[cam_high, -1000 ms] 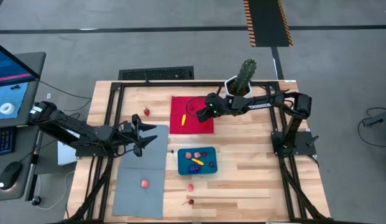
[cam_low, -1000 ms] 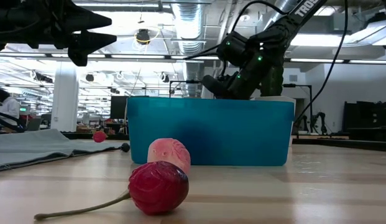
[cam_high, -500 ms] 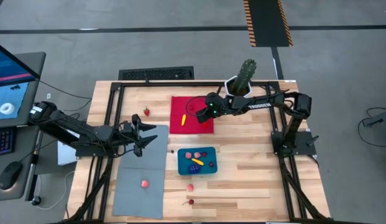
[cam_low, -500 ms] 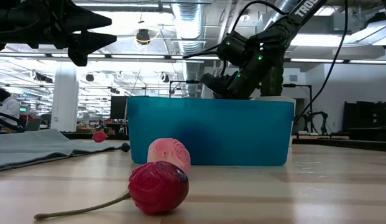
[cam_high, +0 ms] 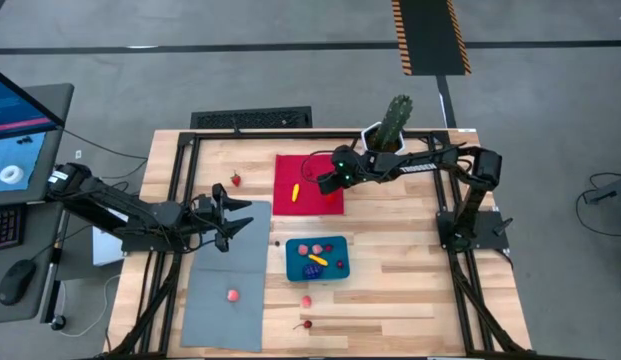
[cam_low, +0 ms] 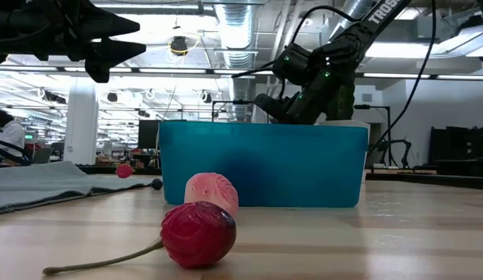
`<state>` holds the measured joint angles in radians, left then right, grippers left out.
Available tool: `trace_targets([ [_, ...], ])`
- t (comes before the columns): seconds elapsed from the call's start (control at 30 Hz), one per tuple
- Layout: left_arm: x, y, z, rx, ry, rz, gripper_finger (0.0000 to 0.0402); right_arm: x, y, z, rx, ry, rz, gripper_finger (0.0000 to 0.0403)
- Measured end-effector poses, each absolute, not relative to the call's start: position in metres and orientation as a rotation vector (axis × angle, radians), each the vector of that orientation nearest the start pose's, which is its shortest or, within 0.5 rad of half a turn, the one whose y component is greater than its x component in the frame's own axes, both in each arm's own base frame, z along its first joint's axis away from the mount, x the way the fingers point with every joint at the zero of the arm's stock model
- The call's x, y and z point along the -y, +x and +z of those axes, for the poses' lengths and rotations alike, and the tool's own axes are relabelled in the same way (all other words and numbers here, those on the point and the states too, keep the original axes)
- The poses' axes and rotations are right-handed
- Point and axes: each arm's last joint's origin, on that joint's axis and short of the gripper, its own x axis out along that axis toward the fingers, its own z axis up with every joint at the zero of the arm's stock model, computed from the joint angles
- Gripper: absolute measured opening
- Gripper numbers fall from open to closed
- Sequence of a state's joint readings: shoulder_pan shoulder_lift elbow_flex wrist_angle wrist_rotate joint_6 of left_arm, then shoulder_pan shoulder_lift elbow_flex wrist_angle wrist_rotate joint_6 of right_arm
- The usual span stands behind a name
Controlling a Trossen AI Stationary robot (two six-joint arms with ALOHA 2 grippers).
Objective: Pick and placing Produce into tupperware
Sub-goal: Put the strawberry into the blue bin
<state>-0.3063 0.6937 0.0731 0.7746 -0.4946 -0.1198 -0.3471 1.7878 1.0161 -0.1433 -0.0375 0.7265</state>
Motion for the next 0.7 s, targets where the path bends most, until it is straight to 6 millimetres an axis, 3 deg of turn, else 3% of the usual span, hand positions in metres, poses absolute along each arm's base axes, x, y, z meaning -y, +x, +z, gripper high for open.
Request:
trace_targets([
  [0.37,0.030,0.141,0.193,0.155,-0.194,0.177,0.0219,0.134,0.325,0.156,-0.804,0.973,-0.487,0.0120],
  [0.53,0.030,0.141,0.193,0.156,-0.205,0.176,0.0219,0.143,0.318,0.156,-0.830,1.133,-0.385,0.0120],
  [0.7,0.030,0.141,0.193,0.156,-0.206,0.175,0.0219,0.149,0.325,0.166,-0.767,1.124,-0.397,0.0120],
])
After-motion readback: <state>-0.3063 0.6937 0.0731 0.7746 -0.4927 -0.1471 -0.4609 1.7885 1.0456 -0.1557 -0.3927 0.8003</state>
